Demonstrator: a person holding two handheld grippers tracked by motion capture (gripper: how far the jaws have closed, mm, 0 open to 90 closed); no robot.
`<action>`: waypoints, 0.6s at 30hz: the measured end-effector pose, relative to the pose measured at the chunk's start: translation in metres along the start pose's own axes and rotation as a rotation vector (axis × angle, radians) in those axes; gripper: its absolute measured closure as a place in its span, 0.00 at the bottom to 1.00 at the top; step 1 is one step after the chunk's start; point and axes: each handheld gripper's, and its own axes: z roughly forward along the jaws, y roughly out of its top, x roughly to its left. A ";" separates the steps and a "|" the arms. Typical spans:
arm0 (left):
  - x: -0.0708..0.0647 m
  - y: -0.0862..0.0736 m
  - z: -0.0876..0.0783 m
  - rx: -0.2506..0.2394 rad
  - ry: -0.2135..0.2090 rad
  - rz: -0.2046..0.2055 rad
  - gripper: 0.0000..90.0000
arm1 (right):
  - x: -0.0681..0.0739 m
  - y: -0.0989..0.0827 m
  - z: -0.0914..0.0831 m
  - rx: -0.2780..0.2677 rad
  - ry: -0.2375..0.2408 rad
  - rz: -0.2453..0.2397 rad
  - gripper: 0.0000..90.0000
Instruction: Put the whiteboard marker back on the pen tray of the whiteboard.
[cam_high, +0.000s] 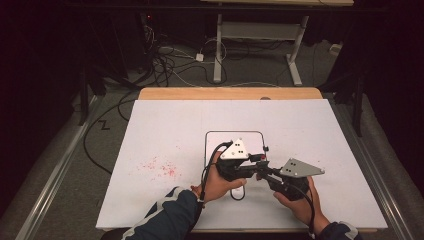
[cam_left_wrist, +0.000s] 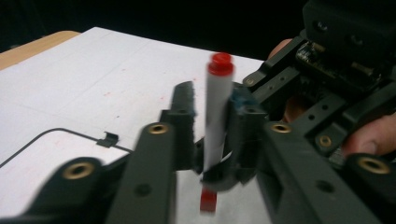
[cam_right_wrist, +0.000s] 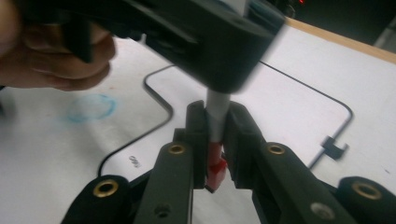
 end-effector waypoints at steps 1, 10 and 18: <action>0.001 0.001 -0.003 -0.001 0.003 0.004 0.62 | -0.002 0.000 0.000 0.007 0.001 0.006 0.91; 0.014 0.002 -0.072 -0.014 0.256 0.141 0.30 | -0.036 0.006 0.003 0.135 -0.012 0.117 0.91; 0.029 -0.045 -0.110 0.133 0.453 0.163 0.23 | -0.065 0.011 0.018 0.216 -0.036 0.206 0.91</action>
